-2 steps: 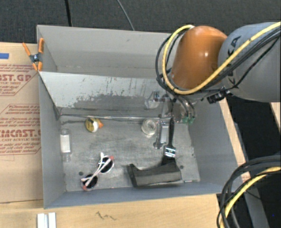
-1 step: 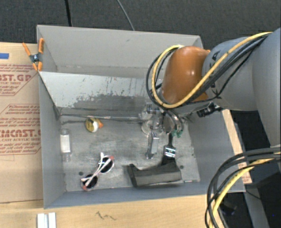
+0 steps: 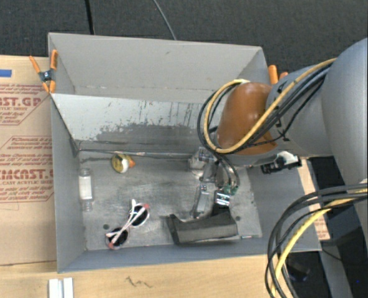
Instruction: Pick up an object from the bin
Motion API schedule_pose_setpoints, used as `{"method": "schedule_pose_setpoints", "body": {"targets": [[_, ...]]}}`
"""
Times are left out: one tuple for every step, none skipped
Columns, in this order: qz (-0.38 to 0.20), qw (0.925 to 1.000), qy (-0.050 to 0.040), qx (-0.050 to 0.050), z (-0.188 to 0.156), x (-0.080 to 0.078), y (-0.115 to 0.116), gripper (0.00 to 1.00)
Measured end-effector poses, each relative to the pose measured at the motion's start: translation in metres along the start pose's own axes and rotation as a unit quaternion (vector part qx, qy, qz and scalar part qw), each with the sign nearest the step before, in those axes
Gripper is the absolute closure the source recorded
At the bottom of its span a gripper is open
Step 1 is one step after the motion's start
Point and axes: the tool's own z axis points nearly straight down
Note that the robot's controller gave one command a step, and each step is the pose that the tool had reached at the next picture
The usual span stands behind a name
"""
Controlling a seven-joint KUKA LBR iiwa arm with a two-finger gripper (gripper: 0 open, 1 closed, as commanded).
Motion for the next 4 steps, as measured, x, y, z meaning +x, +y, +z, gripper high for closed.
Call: {"method": "schedule_pose_setpoints", "body": {"targets": [[-0.099, 0.9950, -0.0087, -0.001, -0.002, 0.003, -0.019, 0.00], [-0.170, 0.9854, -0.0132, 0.001, 0.001, 0.017, -0.027, 0.00], [-0.225, 0.9743, -0.0044, 0.003, 0.008, 0.047, -0.006, 1.00], [-0.225, 0.9744, -0.0043, 0.003, 0.008, 0.047, -0.006, 1.00]]}}
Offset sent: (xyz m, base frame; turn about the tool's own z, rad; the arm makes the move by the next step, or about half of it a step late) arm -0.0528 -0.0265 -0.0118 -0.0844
